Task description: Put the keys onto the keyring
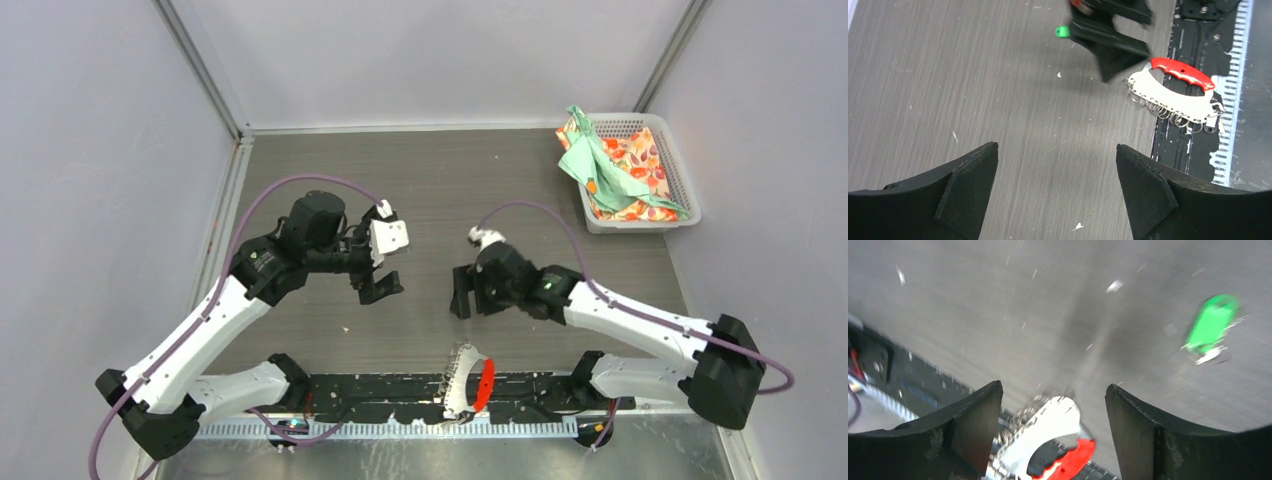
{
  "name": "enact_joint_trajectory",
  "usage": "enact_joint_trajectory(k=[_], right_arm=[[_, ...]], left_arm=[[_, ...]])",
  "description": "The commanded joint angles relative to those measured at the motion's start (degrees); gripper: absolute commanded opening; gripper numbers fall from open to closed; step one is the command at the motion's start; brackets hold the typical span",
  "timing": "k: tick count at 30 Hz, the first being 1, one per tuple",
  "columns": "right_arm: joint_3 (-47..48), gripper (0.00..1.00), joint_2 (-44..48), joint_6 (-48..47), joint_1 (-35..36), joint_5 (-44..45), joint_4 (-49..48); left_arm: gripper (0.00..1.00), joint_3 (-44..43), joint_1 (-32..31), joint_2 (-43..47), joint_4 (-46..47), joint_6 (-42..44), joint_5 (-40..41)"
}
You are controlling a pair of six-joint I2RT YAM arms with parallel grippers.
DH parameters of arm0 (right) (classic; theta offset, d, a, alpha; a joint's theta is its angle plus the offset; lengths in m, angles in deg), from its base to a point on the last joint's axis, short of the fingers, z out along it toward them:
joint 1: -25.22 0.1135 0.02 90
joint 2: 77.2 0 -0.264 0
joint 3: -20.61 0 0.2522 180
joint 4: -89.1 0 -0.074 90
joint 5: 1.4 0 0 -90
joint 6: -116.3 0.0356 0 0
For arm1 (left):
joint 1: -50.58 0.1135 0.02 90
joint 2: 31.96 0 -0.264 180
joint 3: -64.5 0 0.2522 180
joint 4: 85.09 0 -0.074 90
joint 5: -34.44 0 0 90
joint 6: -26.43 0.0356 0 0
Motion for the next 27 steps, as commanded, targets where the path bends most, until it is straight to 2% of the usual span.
enact_joint_trajectory(k=[1, 4, 5, 9, 16, 21, 23, 24, 27], right_arm=[[0.26, 0.71, -3.52, 6.07, 11.62, 5.51, 5.67], [-1.32, 0.54, -4.94, 8.78, 14.67, 6.47, 5.71], [-2.17, 0.51, -4.83, 9.64, 15.14, 7.22, 5.60], [-5.15, 0.49, -4.19, 12.27, 15.64, 10.11, 3.43], [-5.50, 0.48, -9.49, 11.12, 16.45, 6.89, -1.88], [-5.43, 0.47, -12.22, 10.00, 17.15, 6.93, -3.13], [-5.29, 0.44, -13.39, 10.07, 17.12, 8.18, -2.81], [-5.23, 0.39, -13.94, 10.14, 17.17, 9.27, -2.59], [-4.96, 0.12, -14.05, 10.26, 17.14, 11.81, -2.39]], left_arm=[[0.90, -2.70, 1.04, 0.45, -3.23, -3.12, 6.38], [0.90, -3.29, 1.29, -0.10, -4.20, -3.40, 8.53], [0.91, -3.68, 1.41, -0.25, -4.69, -3.58, 8.60], [0.90, -3.80, 1.44, 0.40, -6.23, -3.85, 6.29], [0.87, -3.46, 1.44, 1.53, -6.94, -3.78, 4.44], [0.87, -2.82, 1.44, 2.16, -6.79, -3.19, 3.99], [0.86, -2.67, 1.43, 2.32, -6.72, -2.83, 3.95], [0.86, -2.60, 1.44, 2.36, -6.67, -2.78, 3.93], [0.84, -2.34, 1.42, 2.49, -6.43, -3.03, 3.33]])
